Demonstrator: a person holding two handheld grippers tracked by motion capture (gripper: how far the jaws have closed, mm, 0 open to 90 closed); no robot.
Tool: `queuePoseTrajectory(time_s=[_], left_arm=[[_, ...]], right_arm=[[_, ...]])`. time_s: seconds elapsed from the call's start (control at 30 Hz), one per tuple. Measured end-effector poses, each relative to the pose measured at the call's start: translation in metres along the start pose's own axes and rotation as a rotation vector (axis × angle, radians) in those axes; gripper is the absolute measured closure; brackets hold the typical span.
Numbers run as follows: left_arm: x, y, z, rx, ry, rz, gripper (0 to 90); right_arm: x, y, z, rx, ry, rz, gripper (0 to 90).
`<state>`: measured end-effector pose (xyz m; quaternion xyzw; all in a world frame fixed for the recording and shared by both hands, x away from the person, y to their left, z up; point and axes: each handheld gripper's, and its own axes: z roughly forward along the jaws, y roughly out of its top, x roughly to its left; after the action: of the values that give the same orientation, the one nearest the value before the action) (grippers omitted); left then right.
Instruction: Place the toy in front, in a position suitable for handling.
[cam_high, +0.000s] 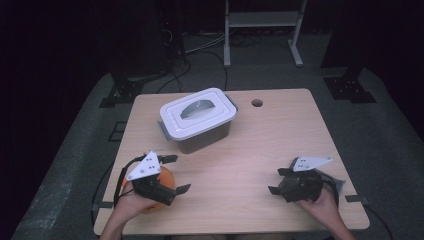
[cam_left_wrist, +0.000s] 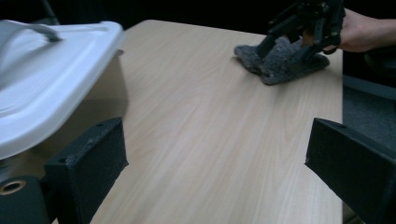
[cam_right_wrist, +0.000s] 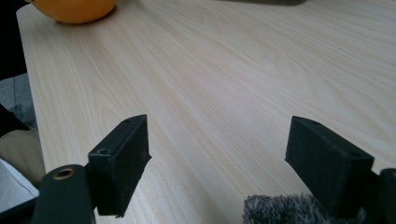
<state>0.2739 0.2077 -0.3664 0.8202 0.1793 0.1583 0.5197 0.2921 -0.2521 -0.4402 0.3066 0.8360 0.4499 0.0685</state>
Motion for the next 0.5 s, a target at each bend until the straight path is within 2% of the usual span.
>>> queuePoseTrajectory(time_s=[0.17,0.23,0.37,0.5], left_arm=[[0.013,-0.009,-0.020,0.011,0.043,-0.010,4.5],[0.017,-0.014,-0.026,0.029,0.054,0.002,4.5],[0.025,-0.024,-0.036,0.054,0.064,0.018,4.5],[0.033,-0.035,-0.044,0.068,0.064,0.002,4.6]], right_arm=[[-0.002,0.000,-0.001,-0.008,0.002,0.011,20.3],[-0.002,0.000,0.000,-0.006,0.001,0.009,20.3],[-0.001,0.000,0.000,-0.004,0.001,0.007,20.3],[-0.001,0.000,0.000,-0.006,0.000,0.010,20.3]])
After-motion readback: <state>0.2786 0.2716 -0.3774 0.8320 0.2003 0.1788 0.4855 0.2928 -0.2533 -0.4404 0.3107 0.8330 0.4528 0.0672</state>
